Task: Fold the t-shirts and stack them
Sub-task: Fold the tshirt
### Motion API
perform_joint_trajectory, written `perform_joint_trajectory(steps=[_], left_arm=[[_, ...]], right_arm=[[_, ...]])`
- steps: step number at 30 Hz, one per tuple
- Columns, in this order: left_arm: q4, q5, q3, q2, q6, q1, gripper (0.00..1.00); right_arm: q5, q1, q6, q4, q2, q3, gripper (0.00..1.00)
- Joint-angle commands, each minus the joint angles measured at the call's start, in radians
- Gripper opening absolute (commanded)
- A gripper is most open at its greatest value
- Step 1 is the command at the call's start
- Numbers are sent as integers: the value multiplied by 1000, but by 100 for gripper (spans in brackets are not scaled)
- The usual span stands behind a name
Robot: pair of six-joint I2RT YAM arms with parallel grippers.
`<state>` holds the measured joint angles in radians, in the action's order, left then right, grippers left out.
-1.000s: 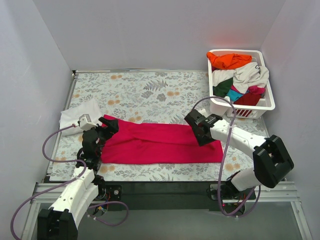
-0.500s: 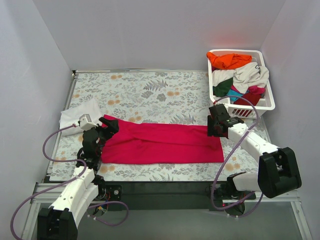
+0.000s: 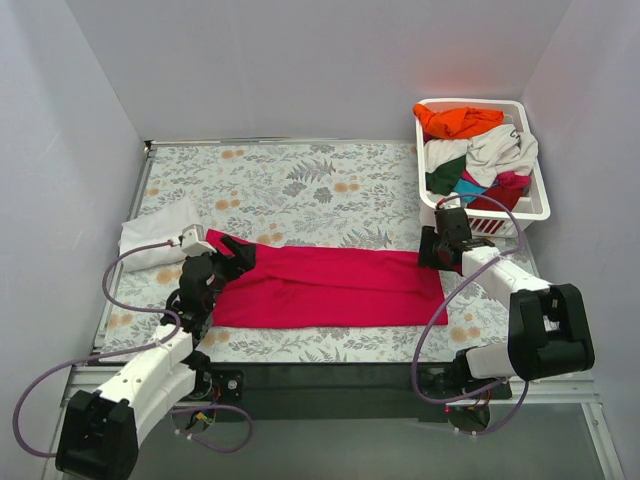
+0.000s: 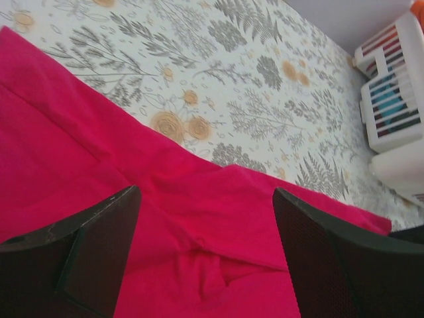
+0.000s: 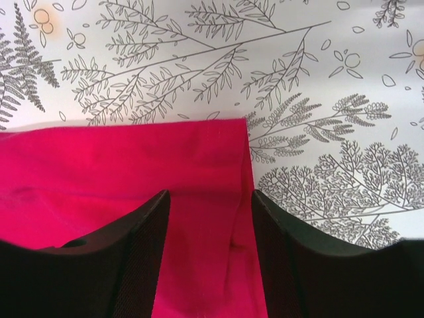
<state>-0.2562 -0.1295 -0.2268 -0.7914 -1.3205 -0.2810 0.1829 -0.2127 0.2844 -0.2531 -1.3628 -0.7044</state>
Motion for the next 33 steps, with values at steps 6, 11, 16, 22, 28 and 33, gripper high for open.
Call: perform_joint_trajectory(steps=[6, 11, 16, 22, 28, 33], left_arm=[[-67, -70, -66, -87, 64, -124, 74], [-107, -97, -95, -161, 86, -236, 74], [-173, -145, -161, -301, 90, -381, 74], [-291, -144, -267, -541, 115, -595, 74], [-376, -88, -381, -773, 127, -688, 74], [-416, -61, -378, -818, 135, -689, 75]], right_arm=[[-82, 38, -21, 101, -61, 3, 45], [-106, 47, -14, 103, -85, 14, 39], [-117, 50, -13, 86, -91, 19, 31], [-76, 50, -14, 65, -46, 55, 30], [-56, 50, -17, 61, -47, 63, 27], [-20, 49, -22, 57, -44, 54, 25]])
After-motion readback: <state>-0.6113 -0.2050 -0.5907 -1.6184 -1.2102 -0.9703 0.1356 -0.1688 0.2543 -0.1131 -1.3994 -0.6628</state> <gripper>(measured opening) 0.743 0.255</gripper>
